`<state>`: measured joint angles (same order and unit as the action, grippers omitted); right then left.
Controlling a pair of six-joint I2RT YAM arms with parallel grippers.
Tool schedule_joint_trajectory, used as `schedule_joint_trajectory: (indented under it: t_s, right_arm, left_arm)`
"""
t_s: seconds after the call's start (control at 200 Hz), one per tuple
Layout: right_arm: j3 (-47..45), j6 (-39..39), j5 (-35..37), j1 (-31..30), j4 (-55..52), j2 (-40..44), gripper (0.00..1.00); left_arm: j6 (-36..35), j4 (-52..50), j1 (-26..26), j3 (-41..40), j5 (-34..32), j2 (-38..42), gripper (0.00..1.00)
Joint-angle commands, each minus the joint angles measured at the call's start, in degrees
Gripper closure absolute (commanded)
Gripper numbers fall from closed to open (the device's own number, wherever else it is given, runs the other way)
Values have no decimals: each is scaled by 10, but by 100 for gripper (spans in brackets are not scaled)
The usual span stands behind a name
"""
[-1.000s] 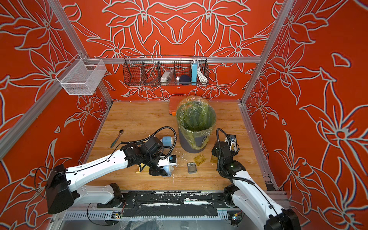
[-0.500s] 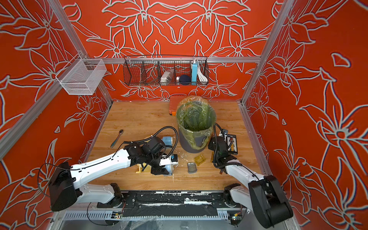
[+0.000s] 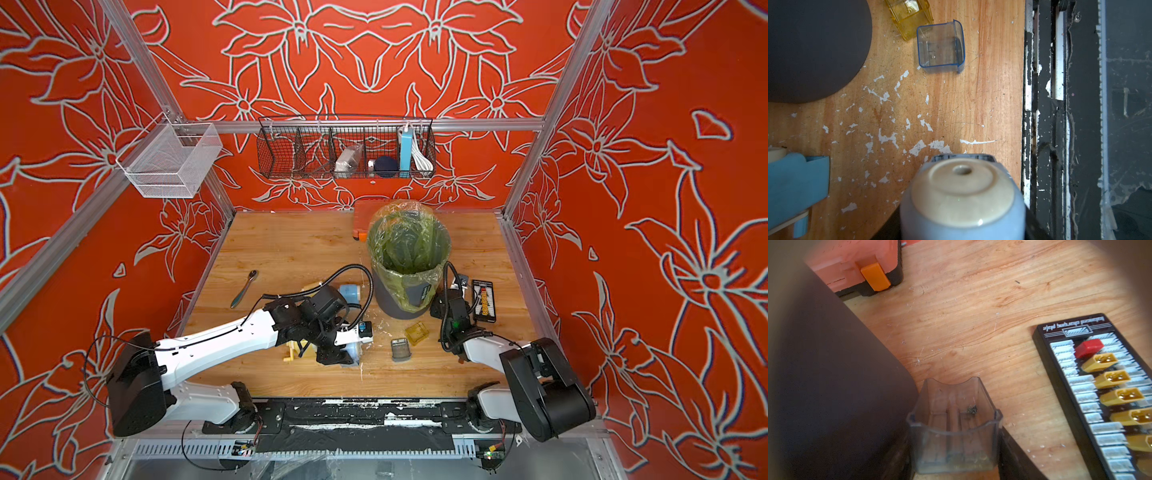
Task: Take out the pencil sharpener tray and clean the shavings
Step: Place the container at the center of the board, then place the pencil sharpener at the center of the board.
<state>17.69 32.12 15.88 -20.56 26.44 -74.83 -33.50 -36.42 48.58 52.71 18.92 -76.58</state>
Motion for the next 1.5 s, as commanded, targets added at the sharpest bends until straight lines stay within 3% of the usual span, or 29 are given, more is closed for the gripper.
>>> schedule_joint_trajectory:
  t_s: [0.0, 0.195, 0.5, 0.625, 0.921, 1.156, 1.301, 1.496]
  right_arm:
    - [13, 10, -22, -3, -56, 10, 33]
    - [18, 16, -18, -3, -123, 86, 23]
    - [89, 5, 9, 5, -318, 256, 21]
    - [123, 22, 46, 13, -424, 326, 22]
    - [159, 11, 45, 21, -536, 506, 23]
    - [202, -19, 21, 21, -584, 525, 24]
    - [205, -27, 22, 21, -594, 536, 24]
    - [197, -32, 35, 20, -608, 559, 24]
  left_arm:
    - [7, 7, -4, 6, -2, -5, 96]
    - [6, 7, -4, 8, -8, -7, 96]
    - [5, 19, -4, 11, -25, -20, 95]
    - [3, 26, -4, 10, -30, -31, 89]
    - [-11, 38, -4, 6, -35, -77, 68]
    - [-9, 41, -4, -1, -45, -100, 59]
    - [0, 70, -4, -26, -58, -80, 38]
    - [3, 99, -4, -52, -85, -34, 33]
